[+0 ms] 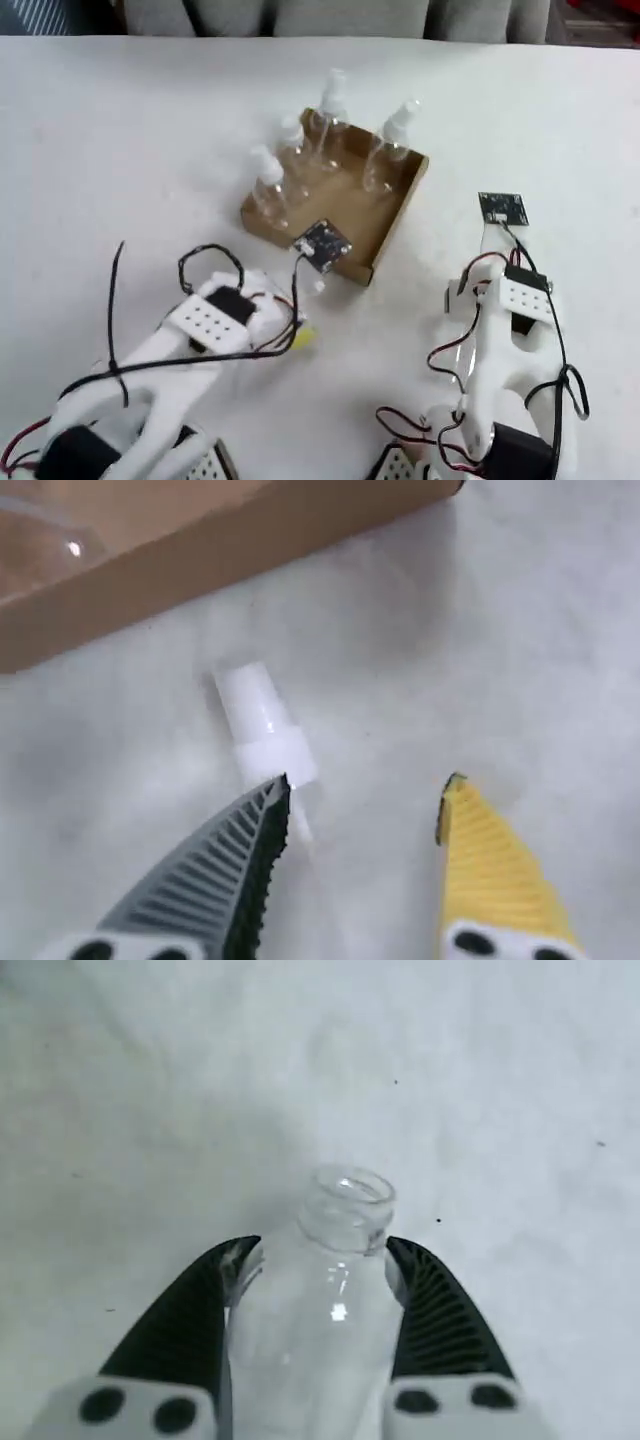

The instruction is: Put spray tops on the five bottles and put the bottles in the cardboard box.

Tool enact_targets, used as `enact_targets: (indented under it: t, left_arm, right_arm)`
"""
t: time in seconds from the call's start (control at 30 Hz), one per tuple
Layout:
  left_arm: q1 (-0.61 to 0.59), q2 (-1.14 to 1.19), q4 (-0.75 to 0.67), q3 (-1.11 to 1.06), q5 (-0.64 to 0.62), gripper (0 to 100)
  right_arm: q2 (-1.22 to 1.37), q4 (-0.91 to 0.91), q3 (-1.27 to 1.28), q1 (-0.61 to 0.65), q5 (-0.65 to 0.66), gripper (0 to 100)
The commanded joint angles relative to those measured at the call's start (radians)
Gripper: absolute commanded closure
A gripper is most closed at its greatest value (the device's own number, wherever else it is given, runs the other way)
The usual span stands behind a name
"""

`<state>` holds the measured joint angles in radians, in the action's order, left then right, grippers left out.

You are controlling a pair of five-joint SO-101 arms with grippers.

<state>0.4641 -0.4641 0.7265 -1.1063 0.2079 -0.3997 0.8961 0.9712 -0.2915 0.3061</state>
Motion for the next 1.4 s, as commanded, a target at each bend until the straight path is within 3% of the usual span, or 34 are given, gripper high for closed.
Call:
enact_targets:
  t: [0.0,0.23,0.43,0.8,0.93,1.17,1.27,1.37]
  left_arm:
    - [-0.044,0.099,-0.054,0.112,0.000,75]
    - [-0.056,0.262,-0.008,0.219,0.000,79]
    - [-0.054,0.263,0.011,0.226,0.006,91]
    - [-0.033,0.257,0.061,0.203,0.000,95]
    - [-0.041,0.151,0.133,0.155,0.000,97]
    - [-0.044,-0.245,0.161,-0.097,-0.002,97]
    - [-0.081,-0.386,0.258,-0.126,-0.002,96]
    - [-0.136,-0.460,0.321,-0.132,0.005,90]
  right_arm:
    - [-0.033,-0.015,-0.003,-0.004,0.012,98.3]
    - [-0.033,-0.015,-0.003,-0.004,0.012,98.3]
    - [-0.033,-0.016,-0.002,-0.004,0.012,98.3]
    - [-0.033,-0.016,-0.002,-0.004,0.012,98.3]
    - [-0.033,-0.016,-0.002,-0.004,0.012,98.3]
    - [-0.033,-0.016,-0.002,-0.004,0.012,98.3]
    - [-0.033,-0.016,-0.002,-0.005,0.012,98.3]
    - [-0.033,-0.016,-0.002,-0.007,0.012,98.3]
